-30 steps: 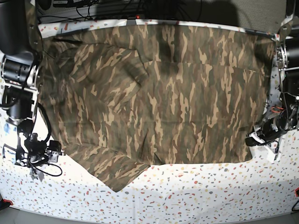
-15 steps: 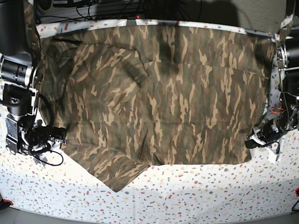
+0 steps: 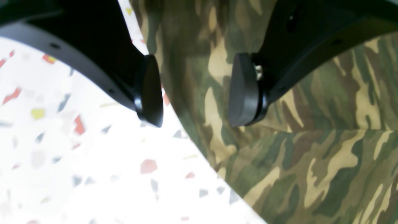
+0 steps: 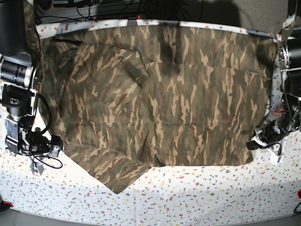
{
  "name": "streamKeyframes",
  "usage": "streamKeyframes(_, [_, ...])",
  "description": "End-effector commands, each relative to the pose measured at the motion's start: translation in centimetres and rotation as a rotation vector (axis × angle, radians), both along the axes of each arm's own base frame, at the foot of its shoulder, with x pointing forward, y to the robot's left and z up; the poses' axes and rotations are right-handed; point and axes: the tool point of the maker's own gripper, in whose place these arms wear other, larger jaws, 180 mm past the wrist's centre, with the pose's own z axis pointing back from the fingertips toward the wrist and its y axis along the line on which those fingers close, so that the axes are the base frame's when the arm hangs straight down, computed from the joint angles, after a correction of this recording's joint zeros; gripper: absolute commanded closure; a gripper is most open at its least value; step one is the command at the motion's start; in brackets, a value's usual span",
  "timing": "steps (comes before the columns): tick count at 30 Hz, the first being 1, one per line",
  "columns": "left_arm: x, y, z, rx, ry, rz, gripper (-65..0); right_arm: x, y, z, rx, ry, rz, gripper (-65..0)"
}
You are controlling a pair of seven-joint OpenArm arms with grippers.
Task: Fold the T-shirt properly
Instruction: 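Lift the hem corners with both grippers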
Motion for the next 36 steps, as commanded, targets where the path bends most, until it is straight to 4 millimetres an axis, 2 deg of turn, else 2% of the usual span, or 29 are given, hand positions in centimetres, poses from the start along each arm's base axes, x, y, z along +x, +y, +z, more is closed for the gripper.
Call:
streamKeyframes(1, [1.8,0.7,2.8,-0.008,-0.081,0.015,0.0,1.4,-0.5,2.0,-0.005,-0.070,-0.006,-33.8])
streamKeyframes(6, [1.8,0.7,2.8,-0.007,-0.081,0.015,0.0,0.8,0.2,0.3,0.003,-0.092,0.001,-29.4])
streamKeyframes(11, [1.8,0.7,2.8,-0.008,-0.080,0.015,0.0,-0.5,0.8,-1.7,0.011,-0.068,0.007,-29.2])
streamKeyframes(13, [1.9,0.7,2.8,-0.008,-0.081,0.015,0.0,-1.0,0.9,-2.3,0.013,-0.053,0.008,-24.2])
streamKeyframes(15, [1.8,0.7,2.8,-0.008,-0.080,0.015,0.0,-1.5,1.0,-2.8,0.013,-0.041,0.009,-15.3])
streamKeyframes(18, [1.8,0.7,2.8,-0.007,-0.080,0.015,0.0,-1.3,0.8,-2.6,0.011,-0.043,0.008,-1.8])
streamKeyframes(19, [1.8,0.8,2.8,-0.007,-0.080,0.015,0.0,-1.2,0.8,-2.4,0.010,-0.047,0.007,0.0])
streamKeyframes(28, [1.9,0.7,2.8,-0.007,-0.080,0.015,0.0,0.2,0.9,-0.4,-0.003,-0.097,0.023,0.0])
streamKeyframes(36, [1.7,0.7,2.7,-0.004,-0.069,0.007,0.0,1.4,2.6,1.9,-0.001,-0.163,0.144,0.0])
